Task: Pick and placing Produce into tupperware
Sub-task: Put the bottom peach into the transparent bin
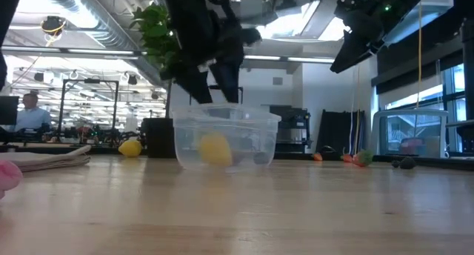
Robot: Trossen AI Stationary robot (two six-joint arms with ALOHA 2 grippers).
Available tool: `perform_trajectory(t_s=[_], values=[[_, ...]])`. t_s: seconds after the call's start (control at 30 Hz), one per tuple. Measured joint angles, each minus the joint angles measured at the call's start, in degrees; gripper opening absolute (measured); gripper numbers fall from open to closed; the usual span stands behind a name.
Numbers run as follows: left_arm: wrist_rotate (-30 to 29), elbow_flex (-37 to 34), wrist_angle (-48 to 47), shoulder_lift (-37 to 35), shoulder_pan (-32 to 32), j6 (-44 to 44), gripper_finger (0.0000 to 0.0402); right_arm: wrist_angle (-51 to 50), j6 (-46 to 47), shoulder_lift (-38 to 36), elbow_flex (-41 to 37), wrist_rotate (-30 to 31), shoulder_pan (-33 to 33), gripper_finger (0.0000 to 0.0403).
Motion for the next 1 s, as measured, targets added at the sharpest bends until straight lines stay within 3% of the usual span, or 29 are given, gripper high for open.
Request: perform_trajectory(t_s=[0.13, 0.37, 0.57, 0.8, 1.0], values=[[1.8, 0.0, 0.4, -3.3, -4.1, -0.1, 0.0242, 0.0, 0.0, 0.0, 0.0, 0.0, 0.0, 0.0197], [13.7, 0.1, 4.0, -4.9, -13.0, -5.2, 0.0237, 0.0, -0.2, 0.0, 0.0, 0.0, 0.0, 0.0197], [13.6, 0.0, 10.2, -3.2, -20.9, -7.9, 0.0230, 0.0, 0.0, 0.0, 0.0, 0.0, 0.0, 0.0197], [13.2, 0.1, 4.2, -1.6, -28.1, -29.1, 0.0217, 0.1, 0.2, 0.0, 0.0, 0.0, 0.0, 0.0197], [13.6, 0.0, 2.6, 3.0, -30.3, -28.8, 0.0199, 0.6, 0.3, 0.0, 0.0, -0.1, 0.0, 0.0197]])
